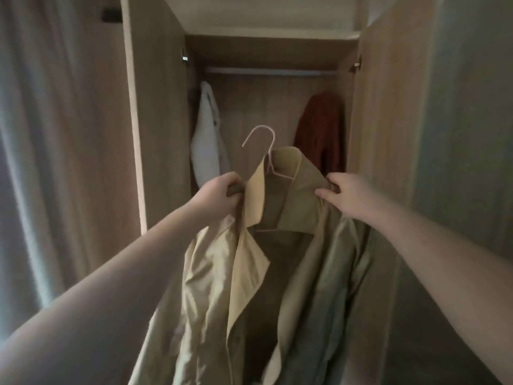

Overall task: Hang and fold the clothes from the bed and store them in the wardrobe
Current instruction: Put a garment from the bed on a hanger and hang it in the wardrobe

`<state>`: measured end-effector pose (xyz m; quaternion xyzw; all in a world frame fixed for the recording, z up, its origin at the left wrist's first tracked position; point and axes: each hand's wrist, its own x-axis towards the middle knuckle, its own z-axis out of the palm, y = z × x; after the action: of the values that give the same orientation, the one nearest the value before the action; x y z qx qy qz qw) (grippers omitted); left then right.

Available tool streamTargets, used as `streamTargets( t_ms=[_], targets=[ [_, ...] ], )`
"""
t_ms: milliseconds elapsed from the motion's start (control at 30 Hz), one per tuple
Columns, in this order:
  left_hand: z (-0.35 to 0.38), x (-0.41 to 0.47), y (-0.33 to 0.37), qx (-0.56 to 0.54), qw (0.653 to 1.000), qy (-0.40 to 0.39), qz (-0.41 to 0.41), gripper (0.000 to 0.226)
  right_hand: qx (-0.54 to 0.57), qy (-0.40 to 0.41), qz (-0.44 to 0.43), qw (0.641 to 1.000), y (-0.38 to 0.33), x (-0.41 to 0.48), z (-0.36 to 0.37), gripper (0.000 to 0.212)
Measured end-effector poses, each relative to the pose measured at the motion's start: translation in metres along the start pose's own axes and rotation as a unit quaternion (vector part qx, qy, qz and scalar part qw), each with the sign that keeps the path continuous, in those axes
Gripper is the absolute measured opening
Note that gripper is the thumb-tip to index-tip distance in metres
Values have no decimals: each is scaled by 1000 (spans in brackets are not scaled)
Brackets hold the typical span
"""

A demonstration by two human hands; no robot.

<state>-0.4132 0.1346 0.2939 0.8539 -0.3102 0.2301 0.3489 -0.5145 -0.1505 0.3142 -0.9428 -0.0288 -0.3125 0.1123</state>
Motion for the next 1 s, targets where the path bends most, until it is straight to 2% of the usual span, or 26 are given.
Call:
streamTargets(
  t_ms=[133, 233, 333, 500, 600, 700, 867, 1000],
  targets=[
    [19, 28, -44, 1, 1000, 23, -11, 12, 8, -21, -10, 1000, 12, 40, 48, 31],
    [37, 62, -72, 2, 1000, 28, -8, 17, 31, -28, -19, 999, 38, 73, 79, 33],
    [61, 107, -95, -1, 999, 38, -7, 15, -6, -20, -38, 999, 70, 118, 105, 36],
    [99, 200, -120, 11, 998, 66, -4, 13, -106, 81, -94, 987, 123, 200, 133, 21],
    [121, 258, -132, 18, 997, 74, -1, 15, -110, 138, -106, 979, 157, 254, 149, 17],
    [142, 308, -147, 48, 995, 87, 4, 14, -119, 171, -117, 971, 185, 303, 169, 16],
    [180, 385, -178, 98, 988, 111, 52, 35, -155, 207, -110, 960, 226, 372, 197, 15],
    [216, 447, -190, 48, 985, 131, 106, 38, -188, 225, -85, 952, 255, 419, 209, 13]
  ],
)
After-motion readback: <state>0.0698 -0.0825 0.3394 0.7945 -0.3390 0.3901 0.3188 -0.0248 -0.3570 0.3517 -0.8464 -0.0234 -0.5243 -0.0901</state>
